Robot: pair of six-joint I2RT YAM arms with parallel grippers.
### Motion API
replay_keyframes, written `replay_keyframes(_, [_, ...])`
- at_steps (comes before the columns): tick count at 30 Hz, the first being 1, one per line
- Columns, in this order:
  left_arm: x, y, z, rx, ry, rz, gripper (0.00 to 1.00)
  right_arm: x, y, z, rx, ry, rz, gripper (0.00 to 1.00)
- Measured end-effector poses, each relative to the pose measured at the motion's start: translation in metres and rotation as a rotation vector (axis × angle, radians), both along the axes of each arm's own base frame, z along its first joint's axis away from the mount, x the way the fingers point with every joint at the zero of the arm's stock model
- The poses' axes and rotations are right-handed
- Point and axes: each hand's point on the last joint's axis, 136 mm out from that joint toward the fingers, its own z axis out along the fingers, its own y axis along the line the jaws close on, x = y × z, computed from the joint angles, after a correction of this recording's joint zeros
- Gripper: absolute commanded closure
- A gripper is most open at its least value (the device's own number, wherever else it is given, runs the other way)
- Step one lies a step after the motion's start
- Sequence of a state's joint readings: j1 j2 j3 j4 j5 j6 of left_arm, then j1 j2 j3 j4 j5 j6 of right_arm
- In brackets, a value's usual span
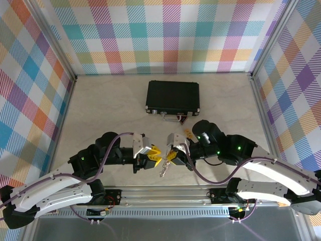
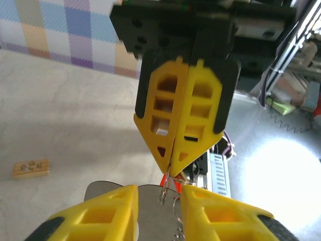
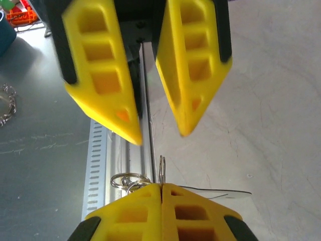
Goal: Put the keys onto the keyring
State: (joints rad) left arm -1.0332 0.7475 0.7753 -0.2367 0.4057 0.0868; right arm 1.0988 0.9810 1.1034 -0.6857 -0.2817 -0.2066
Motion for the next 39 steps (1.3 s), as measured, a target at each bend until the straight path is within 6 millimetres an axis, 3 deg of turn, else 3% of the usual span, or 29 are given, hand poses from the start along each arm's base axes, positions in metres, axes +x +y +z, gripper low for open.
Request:
replay_keyframes(4, [-0.003,-0.004,-0.008,0.025,0.022,-0.031,0.78,-0.006,0.003,0.005,-0.032,-0.015,0.027,1.00])
replay_keyframes(18, [-0.015,-0.003,-0.006,0.013,0.034,-0.092,0.90,-0.012,0.011,0.004,-0.085,-0.059,0.074,1.00])
replay_keyframes(23, [-0.016,-0.003,-0.005,0.012,0.030,-0.094,1.00,-0.012,0.011,0.004,-0.085,-0.059,0.075,1.00])
replay_keyframes(29, [-0.017,0.000,-0.001,-0.003,0.020,-0.092,1.00,-0.012,0.013,0.007,-0.070,-0.062,0.078,1.00])
replay_keyframes(35, [-0.018,0.004,0.012,-0.087,-0.037,-0.086,1.00,-0.017,0.013,0.019,0.002,-0.069,0.079,0.68])
replay_keyframes(39, [-0.019,0.007,0.023,-0.173,-0.095,-0.084,1.00,-0.019,0.010,0.017,0.072,-0.060,0.057,0.64])
